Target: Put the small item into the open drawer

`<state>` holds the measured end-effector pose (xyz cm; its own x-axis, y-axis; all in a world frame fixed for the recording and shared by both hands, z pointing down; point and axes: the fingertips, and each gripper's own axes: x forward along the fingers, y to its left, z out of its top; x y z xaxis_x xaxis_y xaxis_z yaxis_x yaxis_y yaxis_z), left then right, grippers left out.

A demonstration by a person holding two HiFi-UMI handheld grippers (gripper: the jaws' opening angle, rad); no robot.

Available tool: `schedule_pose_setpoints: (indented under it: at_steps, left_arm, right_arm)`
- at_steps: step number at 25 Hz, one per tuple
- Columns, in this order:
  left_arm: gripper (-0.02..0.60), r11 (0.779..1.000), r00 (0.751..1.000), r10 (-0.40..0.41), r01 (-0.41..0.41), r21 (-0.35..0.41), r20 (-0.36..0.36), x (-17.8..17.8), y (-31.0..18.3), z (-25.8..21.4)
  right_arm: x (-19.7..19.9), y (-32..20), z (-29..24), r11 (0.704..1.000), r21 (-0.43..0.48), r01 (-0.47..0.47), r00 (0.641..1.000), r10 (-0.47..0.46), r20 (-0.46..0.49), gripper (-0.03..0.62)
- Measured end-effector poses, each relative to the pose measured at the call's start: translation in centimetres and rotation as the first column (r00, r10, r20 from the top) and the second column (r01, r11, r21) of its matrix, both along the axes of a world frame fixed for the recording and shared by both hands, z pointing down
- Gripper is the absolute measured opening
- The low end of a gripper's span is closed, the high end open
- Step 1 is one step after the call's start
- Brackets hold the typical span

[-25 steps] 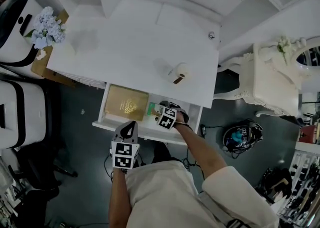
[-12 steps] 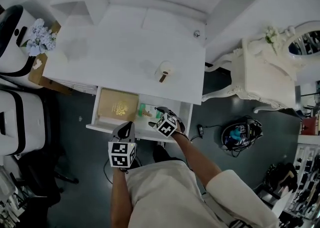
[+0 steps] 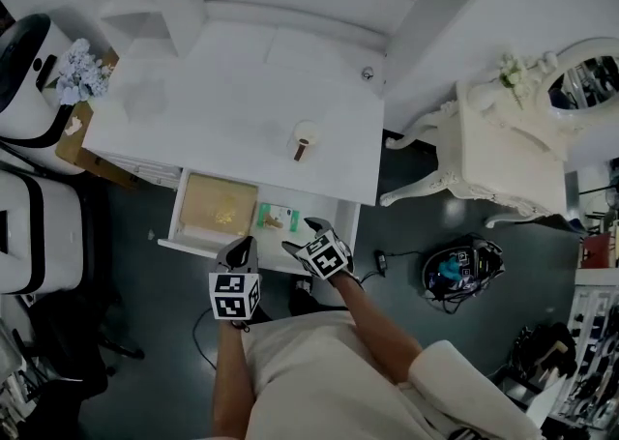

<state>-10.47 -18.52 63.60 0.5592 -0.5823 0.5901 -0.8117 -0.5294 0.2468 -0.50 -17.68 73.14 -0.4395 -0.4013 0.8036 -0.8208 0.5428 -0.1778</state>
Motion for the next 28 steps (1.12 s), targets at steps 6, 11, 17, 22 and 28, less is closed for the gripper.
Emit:
schedule_pose_setpoints:
  at_steps: [6,11,17,22,28]
  left_arm:
    - [0.015,1.0,1.0,-0.013,0.013,0.008,0.006,1.0,1.2,0.3]
    - [0.015,1.0,0.999,-0.011,0.011,0.007,0.033,1.8,1.9,0.5]
    - [0.016,0.999,0.999,-0.043,0.043,0.006,0.031,2.2,3.1,1.0]
    - [0.015,0.996,0.996,-0.088,0.088,-0.002,0.028,2.6,4.1,1.4]
    - [0.017,0.993,0.993,-0.115,0.115,0.016,0.03,3.1,5.7,1.1]
  right_arm:
    - [1.0,1.2,-2.2,0.998,0.045,-0.038,0.997,0.035,0.067,0.37]
    - [1.5,2.3,-3.5,0.997,0.06,-0.04,0.994,0.033,0.106,0.368]
    - [1.4,3.4,-4.8,0.995,0.098,-0.013,0.989,-0.001,0.148,0.368]
    - [0.9,4.9,-5.9,0.99,0.134,0.039,0.986,-0.06,0.155,0.367]
    - [1.3,6.2,-6.3,0.987,0.157,0.037,0.984,-0.064,0.168,0.345]
